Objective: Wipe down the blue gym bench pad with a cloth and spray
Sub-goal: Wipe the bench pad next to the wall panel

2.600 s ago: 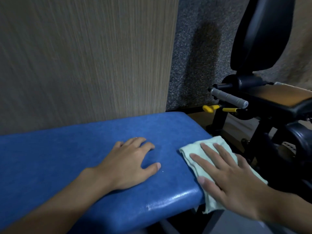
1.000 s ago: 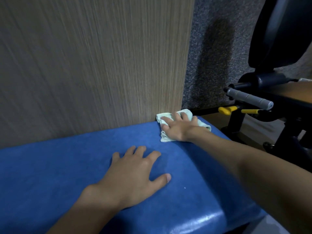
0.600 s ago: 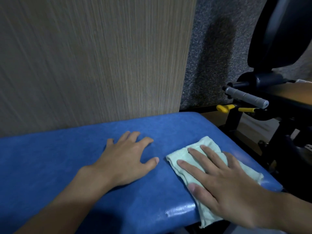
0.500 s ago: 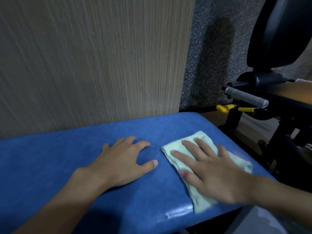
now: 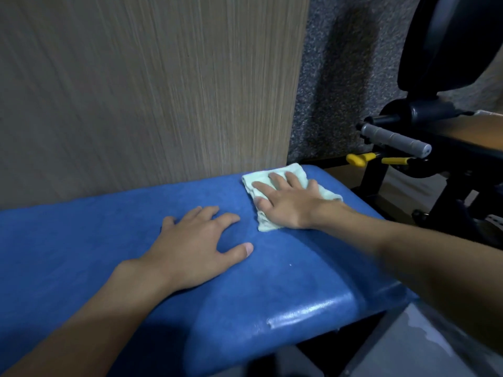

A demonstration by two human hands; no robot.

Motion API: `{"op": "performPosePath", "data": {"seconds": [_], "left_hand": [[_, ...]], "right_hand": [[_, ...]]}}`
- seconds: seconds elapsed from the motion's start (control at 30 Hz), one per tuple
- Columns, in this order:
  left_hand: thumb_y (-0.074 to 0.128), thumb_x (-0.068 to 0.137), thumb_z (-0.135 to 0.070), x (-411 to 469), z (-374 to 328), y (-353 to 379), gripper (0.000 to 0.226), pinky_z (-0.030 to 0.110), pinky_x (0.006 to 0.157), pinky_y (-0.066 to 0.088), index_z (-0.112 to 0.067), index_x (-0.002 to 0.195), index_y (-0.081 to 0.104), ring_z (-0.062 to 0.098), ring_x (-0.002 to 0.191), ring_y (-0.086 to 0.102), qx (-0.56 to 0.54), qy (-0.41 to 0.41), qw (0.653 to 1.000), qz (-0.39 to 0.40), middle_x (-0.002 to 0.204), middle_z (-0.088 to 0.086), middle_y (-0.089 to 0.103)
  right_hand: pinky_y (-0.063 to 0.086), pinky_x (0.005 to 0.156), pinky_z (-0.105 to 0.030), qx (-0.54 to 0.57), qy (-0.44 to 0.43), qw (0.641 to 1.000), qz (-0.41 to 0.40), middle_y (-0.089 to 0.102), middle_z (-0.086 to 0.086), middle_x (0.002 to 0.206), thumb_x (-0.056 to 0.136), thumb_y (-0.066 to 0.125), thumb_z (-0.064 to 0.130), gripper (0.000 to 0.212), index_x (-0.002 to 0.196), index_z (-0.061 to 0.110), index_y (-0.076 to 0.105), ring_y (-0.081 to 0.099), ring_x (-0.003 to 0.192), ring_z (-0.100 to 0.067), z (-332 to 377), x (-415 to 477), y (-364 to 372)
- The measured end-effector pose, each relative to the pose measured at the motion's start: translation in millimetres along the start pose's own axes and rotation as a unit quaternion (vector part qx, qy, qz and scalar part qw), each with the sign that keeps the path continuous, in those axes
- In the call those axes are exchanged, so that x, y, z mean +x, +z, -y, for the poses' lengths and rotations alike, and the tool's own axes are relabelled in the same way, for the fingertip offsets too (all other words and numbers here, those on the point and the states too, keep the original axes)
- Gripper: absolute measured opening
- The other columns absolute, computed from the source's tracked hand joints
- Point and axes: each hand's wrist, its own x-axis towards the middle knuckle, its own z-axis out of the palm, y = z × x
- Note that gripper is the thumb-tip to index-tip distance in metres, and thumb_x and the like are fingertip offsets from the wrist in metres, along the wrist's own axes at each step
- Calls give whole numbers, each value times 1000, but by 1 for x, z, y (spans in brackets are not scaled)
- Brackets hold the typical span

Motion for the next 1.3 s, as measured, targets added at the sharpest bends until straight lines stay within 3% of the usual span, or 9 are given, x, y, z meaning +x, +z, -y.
{"op": "performPosePath", "data": {"seconds": [0.23,0.37,0.53,0.73,0.9,1.0,1.07,1.13,1.3], "left_hand": [[3,65,-88,-8,11,7,93,59,119,7,-54,151,9,15,153,-2,3,22,1000,22,165,-15,3],[-2,63,-89,-12,14,9,93,60,119,2,-57,150,0,15,153,-9,11,22,999,34,165,-18,-7],[-4,62,-87,-12,12,11,95,58,120,1,-54,151,0,15,152,-10,21,22,999,23,165,-18,-7],[-1,66,-87,-11,15,15,92,58,119,0,-53,151,4,15,153,-10,11,28,1000,7,165,-18,-4],[-1,66,-83,-13,17,14,92,57,120,2,-51,152,10,13,153,-6,-1,32,999,-1,165,-16,0],[1,68,-81,-16,20,13,91,54,121,4,-50,152,16,12,153,-1,-7,36,999,-14,166,-14,6],[1,68,-81,-19,23,11,91,54,121,5,-49,151,20,12,153,1,-8,35,999,-17,165,-12,9],[1,68,-81,-22,26,11,90,54,120,7,-49,150,20,13,153,2,5,35,999,-21,165,-12,11],[2,69,-81,-26,28,13,89,53,120,8,-50,151,19,12,152,3,0,26,999,-24,164,-13,12]], "right_hand": [[1,117,-59,-36,-109,993,-13,-10,9,166,78,-24,75,77,151,54,-8,-12,152,-24,-8,-158,14],[-15,118,-54,-46,-89,995,9,-20,11,164,76,-22,77,77,149,54,-13,-23,149,-19,-3,-135,10],[-15,118,-52,-35,-40,999,-13,-7,4,167,96,10,65,61,154,48,2,-14,152,-21,6,-10,4],[-1,114,-64,-8,23,1000,2,2,9,166,94,10,65,61,153,49,12,-4,152,-22,17,65,-6],[1,115,-63,-11,-30,999,2,-6,12,166,96,9,64,59,153,48,3,-9,152,-19,18,-18,0],[4,117,-60,-36,-88,995,8,-12,11,165,84,-13,73,73,153,48,-5,-11,152,-19,15,-101,7],[18,114,-64,-60,-133,989,-9,5,4,167,86,-17,71,79,155,45,9,7,153,-27,11,-149,13],[38,102,-65,-78,-136,987,-32,33,-3,160,99,6,65,66,153,38,31,34,145,-33,9,-178,17],[-2,118,-58,-33,-95,995,18,-16,15,164,80,-14,74,72,149,55,-11,-17,151,-16,16,-129,8]]}}
